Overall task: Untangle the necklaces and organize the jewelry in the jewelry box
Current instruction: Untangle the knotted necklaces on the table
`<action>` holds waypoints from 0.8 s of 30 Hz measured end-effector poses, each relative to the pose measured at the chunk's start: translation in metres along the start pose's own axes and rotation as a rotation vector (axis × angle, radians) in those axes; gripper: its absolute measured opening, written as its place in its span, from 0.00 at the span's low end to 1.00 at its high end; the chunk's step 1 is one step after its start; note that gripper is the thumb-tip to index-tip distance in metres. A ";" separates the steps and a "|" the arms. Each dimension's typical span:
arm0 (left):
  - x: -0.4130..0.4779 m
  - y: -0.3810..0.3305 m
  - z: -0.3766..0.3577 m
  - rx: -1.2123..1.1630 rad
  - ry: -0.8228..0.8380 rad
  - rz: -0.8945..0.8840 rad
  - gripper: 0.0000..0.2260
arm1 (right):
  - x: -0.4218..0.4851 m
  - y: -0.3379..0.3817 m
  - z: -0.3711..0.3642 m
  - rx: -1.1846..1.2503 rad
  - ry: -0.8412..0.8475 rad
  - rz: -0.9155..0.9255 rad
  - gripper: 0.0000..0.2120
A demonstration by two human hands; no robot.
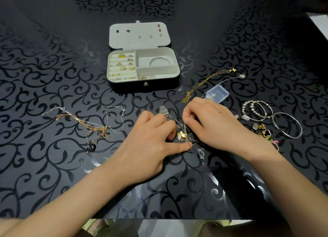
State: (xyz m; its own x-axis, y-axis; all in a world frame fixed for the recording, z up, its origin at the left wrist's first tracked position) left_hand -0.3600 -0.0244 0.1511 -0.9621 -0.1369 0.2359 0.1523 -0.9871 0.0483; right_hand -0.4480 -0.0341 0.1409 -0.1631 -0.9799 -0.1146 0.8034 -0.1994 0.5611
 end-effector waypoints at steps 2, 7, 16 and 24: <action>0.000 0.000 0.000 -0.017 -0.001 0.006 0.26 | 0.000 0.000 0.001 0.004 -0.004 0.008 0.05; -0.001 0.011 0.011 -0.084 -0.090 0.113 0.22 | -0.001 0.003 0.005 0.040 -0.042 0.029 0.05; 0.005 0.028 -0.009 -0.188 -0.054 0.331 0.11 | -0.023 0.009 0.006 -0.010 -0.030 0.030 0.08; -0.003 0.043 -0.003 -0.161 -0.068 0.376 0.05 | -0.028 0.003 0.000 -0.051 -0.017 -0.002 0.10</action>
State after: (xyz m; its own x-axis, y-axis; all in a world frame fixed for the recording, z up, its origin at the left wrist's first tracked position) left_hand -0.3510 -0.0666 0.1499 -0.8282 -0.4898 0.2723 0.4473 -0.8705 -0.2051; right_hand -0.4410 -0.0076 0.1459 -0.1740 -0.9794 -0.1019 0.8313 -0.2016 0.5180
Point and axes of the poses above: each hand's wrist, its own x-axis towards the middle knuckle, its own z-axis out of the back of the hand, y = z × x, the point moved 10 cm from there along x, towards the middle knuckle, and after that the axes turned 13 degrees about x, right-handed, at the moved point
